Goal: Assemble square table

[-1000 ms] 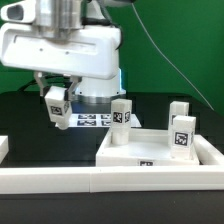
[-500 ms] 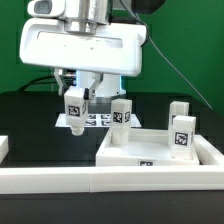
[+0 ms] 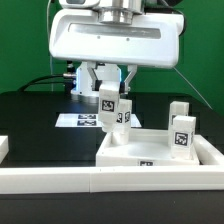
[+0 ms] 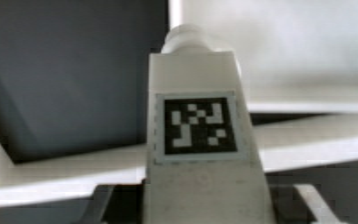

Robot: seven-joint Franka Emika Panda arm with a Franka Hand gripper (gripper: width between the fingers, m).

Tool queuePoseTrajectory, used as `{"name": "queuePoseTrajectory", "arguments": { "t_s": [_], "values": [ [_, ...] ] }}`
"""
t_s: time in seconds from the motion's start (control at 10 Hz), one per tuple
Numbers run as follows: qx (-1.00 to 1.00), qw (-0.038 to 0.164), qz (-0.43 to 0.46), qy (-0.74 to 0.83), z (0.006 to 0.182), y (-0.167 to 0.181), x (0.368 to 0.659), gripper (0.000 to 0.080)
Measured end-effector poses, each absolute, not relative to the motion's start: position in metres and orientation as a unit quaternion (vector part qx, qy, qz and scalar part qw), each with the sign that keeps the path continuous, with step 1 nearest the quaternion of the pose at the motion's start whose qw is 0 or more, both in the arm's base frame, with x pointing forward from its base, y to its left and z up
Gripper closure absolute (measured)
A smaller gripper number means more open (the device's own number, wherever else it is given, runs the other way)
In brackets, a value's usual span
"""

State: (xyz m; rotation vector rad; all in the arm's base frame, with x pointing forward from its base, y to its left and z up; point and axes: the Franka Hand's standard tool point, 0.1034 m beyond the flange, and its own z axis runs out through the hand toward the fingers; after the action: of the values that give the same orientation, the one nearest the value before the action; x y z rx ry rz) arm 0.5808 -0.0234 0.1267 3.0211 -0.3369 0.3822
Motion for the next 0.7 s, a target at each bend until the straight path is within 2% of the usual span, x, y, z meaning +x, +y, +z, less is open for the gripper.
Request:
{"name": "queuePoseTrajectory", "arguments": {
  "t_s": [0.1, 0.3, 0.7],
  "values": [
    [0.985, 0.039, 0.125, -0.11, 0.125, -0.024, 0.579, 0.0509],
    [0.977, 0.042, 0.182, -0.099, 0.125, -0.012, 0.581, 0.0509],
    [0.977, 0.047, 0.196, -0.063, 0.128, -0.006, 0.586, 0.0509]
  ]
}}
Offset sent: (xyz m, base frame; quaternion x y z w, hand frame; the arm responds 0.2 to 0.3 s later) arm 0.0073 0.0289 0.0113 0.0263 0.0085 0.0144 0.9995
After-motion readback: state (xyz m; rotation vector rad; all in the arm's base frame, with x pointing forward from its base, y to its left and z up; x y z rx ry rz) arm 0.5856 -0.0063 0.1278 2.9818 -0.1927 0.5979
